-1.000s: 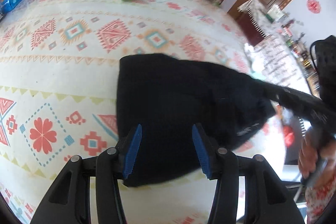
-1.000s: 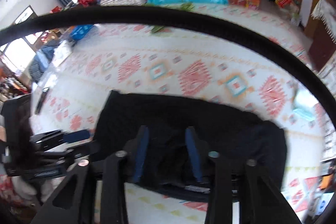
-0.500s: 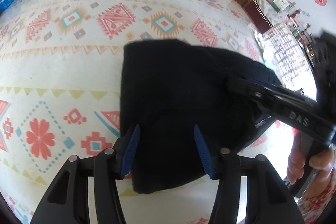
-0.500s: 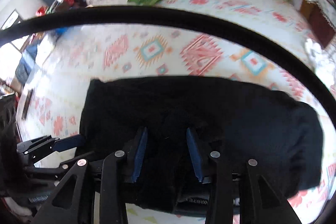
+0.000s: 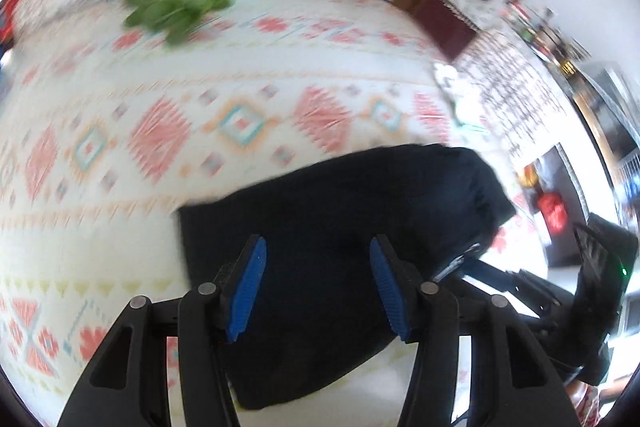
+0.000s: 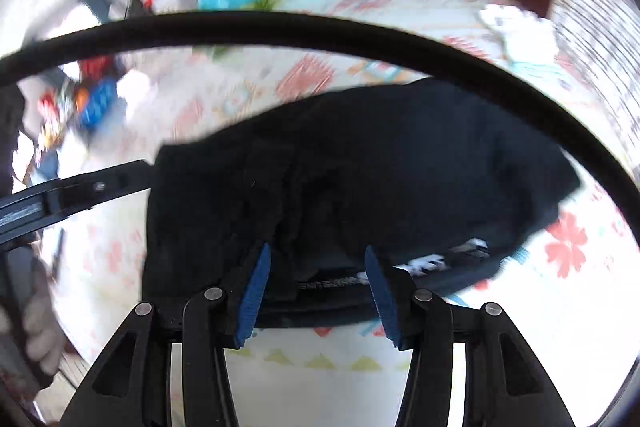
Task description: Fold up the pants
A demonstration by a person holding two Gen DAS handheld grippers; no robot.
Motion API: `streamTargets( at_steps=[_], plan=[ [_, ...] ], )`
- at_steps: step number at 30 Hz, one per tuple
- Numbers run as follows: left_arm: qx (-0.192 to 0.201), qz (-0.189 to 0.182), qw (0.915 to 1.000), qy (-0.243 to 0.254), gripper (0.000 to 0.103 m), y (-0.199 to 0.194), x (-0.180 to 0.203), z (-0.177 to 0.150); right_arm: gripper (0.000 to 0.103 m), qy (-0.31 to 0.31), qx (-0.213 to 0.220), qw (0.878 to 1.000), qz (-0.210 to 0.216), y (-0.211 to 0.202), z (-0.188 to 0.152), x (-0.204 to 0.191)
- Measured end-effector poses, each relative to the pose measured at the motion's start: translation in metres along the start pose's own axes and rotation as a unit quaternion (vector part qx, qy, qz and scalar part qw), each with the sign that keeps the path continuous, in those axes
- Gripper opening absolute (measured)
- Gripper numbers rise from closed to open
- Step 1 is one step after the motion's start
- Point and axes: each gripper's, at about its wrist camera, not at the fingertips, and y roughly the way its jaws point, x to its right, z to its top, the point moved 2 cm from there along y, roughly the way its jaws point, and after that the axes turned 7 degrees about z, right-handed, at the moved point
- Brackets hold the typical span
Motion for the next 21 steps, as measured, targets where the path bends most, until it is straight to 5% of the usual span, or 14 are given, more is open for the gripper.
streamTargets(
  at_steps=[6,11,21],
  plan=[
    [-0.023,-0.03,0.9942,0.101,0.055,0.026,0.075,0.039,0.06,0.119,0.067,0.991,0.011,-0.057,-0.027,0.062],
    [-0.041,-0.047,0.9802,0.188,0.057,0.064,0.151,0.066,0.064,0.19,0.086,0.978,-0.003,-0.069,-0.039,0.11],
    [-0.106,-0.064,0.9794,0.159,0.058,0.144,0.196,0.092,0.065,0.213,0.1,0.972,0.013,-0.053,-0.017,0.137]
  ],
)
